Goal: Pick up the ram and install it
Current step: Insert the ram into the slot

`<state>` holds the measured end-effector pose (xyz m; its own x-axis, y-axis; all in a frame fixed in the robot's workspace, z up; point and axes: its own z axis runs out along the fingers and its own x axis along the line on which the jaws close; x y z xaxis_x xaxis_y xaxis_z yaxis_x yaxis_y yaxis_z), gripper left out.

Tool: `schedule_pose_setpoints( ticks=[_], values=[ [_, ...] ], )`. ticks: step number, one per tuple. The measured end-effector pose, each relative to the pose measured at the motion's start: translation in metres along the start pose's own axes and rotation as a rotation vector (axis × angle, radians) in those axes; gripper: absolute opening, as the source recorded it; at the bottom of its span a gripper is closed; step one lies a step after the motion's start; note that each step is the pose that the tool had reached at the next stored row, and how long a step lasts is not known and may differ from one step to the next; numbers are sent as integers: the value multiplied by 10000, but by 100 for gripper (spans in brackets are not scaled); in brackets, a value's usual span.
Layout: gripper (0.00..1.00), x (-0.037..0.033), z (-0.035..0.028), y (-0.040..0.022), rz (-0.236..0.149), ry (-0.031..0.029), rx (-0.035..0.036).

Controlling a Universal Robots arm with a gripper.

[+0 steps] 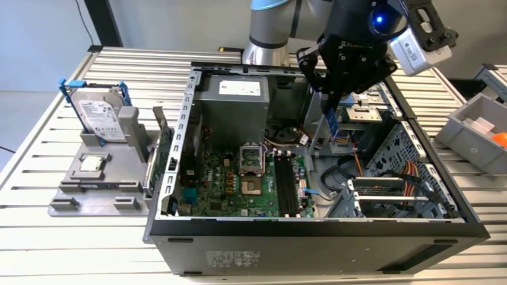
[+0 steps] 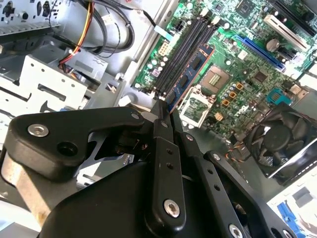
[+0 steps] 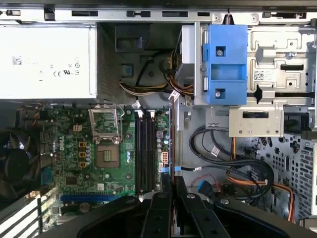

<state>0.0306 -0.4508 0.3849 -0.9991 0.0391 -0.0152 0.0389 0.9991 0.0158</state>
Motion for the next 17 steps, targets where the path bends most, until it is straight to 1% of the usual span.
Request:
schedule_pose_setpoints(
  ticks=[6,10,11,13,17],
  values=[
    [0,0,2,0,8,-1,-1],
    [0,0,16,0,8,-1,-1],
    [0,0,23,-1,8,-1,-1],
    [0,1,56,-1,8,0,-1],
    [0,2,85,-2,8,-1,-1]
  ],
)
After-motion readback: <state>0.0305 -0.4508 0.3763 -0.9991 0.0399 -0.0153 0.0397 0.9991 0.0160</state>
